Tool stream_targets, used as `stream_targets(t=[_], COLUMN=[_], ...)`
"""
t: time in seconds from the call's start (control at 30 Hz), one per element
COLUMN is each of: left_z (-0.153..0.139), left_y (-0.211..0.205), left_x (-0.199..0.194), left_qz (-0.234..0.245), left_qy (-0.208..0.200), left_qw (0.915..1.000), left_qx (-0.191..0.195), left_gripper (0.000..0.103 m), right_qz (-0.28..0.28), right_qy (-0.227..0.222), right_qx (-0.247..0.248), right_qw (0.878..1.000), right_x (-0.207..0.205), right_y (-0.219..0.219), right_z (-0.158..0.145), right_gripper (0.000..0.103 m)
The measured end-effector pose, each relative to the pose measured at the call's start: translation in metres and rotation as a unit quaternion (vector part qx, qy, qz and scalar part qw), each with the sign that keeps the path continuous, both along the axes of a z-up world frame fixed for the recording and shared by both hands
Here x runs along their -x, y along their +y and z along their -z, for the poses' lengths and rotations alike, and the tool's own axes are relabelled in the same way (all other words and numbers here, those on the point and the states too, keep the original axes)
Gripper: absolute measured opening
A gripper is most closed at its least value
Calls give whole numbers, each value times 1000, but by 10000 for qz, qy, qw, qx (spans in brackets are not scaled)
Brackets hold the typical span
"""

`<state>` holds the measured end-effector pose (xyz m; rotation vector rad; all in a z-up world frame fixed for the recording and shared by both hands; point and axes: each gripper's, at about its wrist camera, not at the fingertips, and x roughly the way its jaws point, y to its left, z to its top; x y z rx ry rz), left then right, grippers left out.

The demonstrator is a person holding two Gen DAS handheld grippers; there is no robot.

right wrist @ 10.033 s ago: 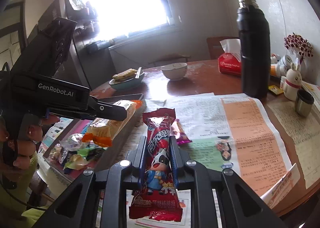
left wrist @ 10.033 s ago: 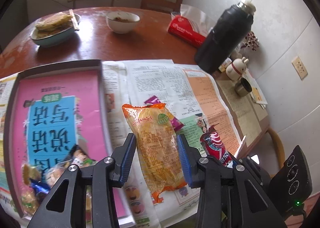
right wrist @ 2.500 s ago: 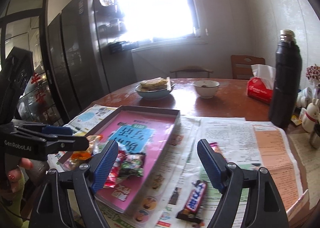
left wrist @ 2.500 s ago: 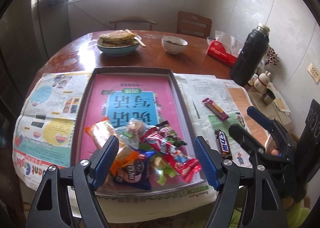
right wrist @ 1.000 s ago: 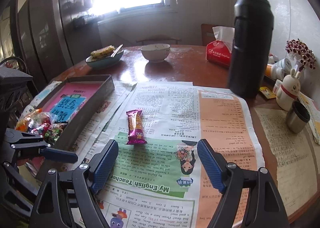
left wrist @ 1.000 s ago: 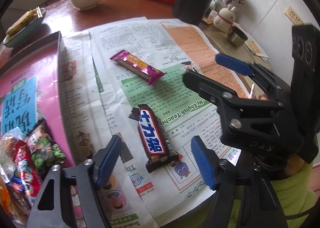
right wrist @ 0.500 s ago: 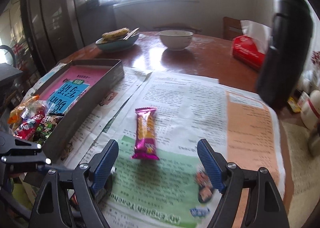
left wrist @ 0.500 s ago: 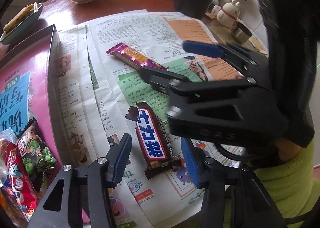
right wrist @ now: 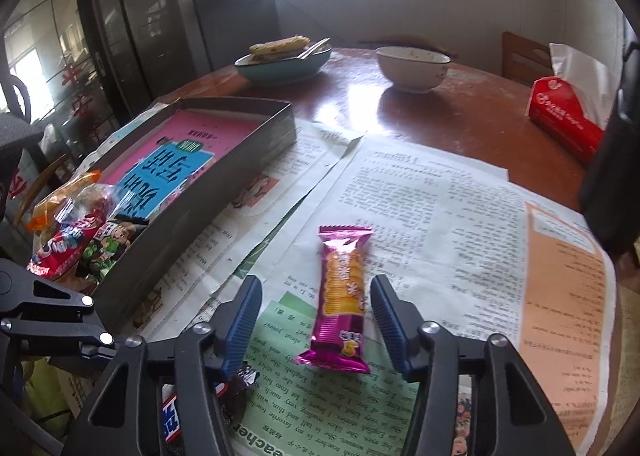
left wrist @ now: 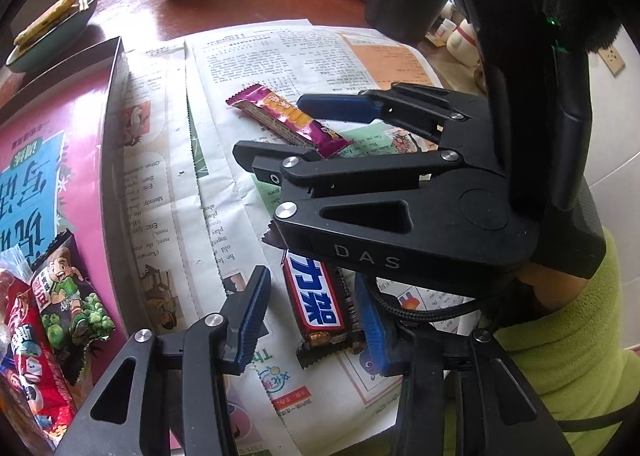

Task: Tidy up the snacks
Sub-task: 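Grasp the Snickers bar with the left gripper while the right grasps the purple wafer bar, then carry the Snickers bar and purple wafer bar over the pink tray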

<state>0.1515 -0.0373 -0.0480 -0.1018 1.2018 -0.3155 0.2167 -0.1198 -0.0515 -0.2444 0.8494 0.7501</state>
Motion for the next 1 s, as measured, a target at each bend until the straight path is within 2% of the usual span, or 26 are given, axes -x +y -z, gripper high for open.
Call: stream_targets(t=[0.07, 0.1, 0.17, 0.33, 0.63, 0.83, 1.0], left_z=[0, 0, 0, -1, 0, -2, -8], left_y=[2, 2, 2, 1, -1, -2, -7], left_x=[1, 1, 0, 0, 6, 13, 14], left_qz=[-24, -36, -60, -61, -44, -12, 63], left_qy=[-29, -29, -55, -131, -240, -233, -302], left_qw=[10000, 10000, 9999, 9997, 9994, 9995, 9994], left_qx=[-1, -14, -92, -220, -245, -208, -149], left_gripper=[40, 39, 33, 30, 29, 29, 29], right_qz=[73, 129, 180, 299, 798, 1049, 1180], right_qy=[81, 96, -9, -124, -260, -113, -169], right_qx=[20, 62, 194, 315, 444, -33, -291], right_qw=[9999, 9999, 9996, 9990, 9955, 9944, 9924], right_x=[-4, -5, -4, -4, 1, 21, 40], right_y=[-1, -3, -4, -8, -30, -56, -68], right_z=[1, 1, -1, -1, 1, -1, -12], right_gripper=[49, 42, 35, 22, 21, 21, 21])
